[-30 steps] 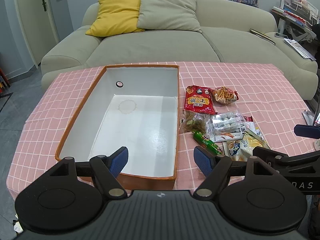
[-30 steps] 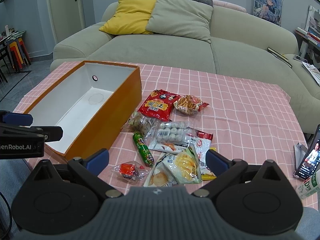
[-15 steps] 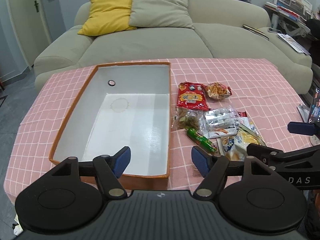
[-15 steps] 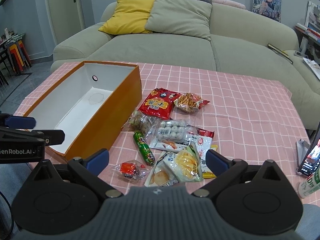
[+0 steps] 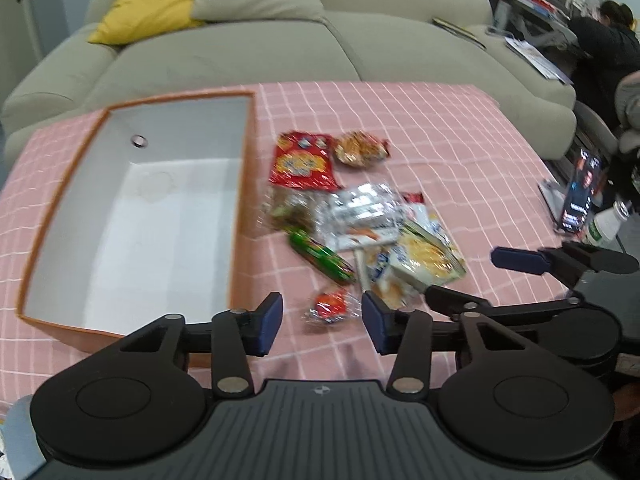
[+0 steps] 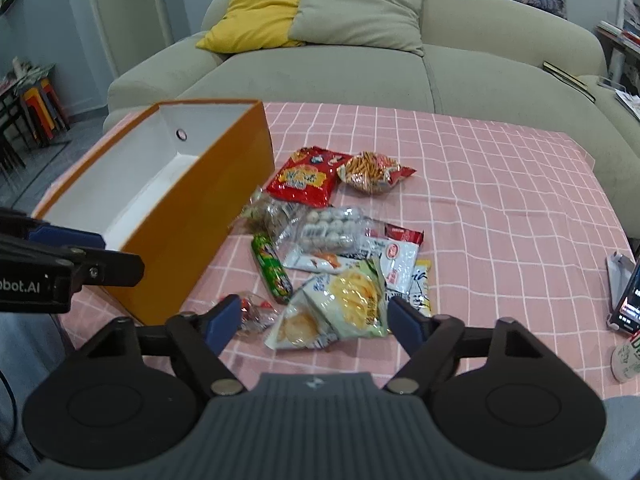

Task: Organize snacks
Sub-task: 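Reach the left tool to the red candy while the right tool reaches the bread bag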

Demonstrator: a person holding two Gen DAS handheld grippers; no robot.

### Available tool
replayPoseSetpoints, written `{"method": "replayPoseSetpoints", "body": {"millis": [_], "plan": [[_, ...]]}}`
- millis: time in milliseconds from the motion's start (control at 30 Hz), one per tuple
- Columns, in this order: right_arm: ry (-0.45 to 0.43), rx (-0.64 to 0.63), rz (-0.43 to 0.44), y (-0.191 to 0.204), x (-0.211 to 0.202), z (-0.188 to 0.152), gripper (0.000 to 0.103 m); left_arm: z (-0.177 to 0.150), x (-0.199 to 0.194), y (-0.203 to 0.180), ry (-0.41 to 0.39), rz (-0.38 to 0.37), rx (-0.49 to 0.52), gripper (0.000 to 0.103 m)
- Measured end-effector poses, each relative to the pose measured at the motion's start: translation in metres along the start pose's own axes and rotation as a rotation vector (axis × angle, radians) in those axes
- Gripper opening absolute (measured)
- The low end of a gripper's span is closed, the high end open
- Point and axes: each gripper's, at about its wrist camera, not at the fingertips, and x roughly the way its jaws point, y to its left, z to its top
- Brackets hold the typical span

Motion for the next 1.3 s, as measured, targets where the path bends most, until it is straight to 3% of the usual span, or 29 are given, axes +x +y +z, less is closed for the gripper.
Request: {"method": "replayPoseSetpoints", "body": {"millis": [100,433,600,1000,1300], "plan": [[0.003,-0.036,0.011,-0.003,0.007,-0.005,0.071,0.001,0.012,-0.008,0.026,0.002,0.011,0.054],[-0.010,-0.229,0.015,0.005,0.035,-0.009,0.071,0.005,0.054,-0.022,0.125,-0.016,0.087,0.053],[0.034,-0.307,0.021,0.009,0.055,-0.007,0.072,0.006,0.067,-0.019,0.180,-0.018,0.087,0.053],[0.091,-0.276,-0.004,-0.004,0.092,-0.005,0.081,0.010,0.098,-0.017,0.268,-0.006,0.072,0.053],[0.085,-0.285,0.012,-0.012,0.097,-0.010,0.077,0.014,0.112,-0.019,0.284,0.007,0.082,0.054]]}}
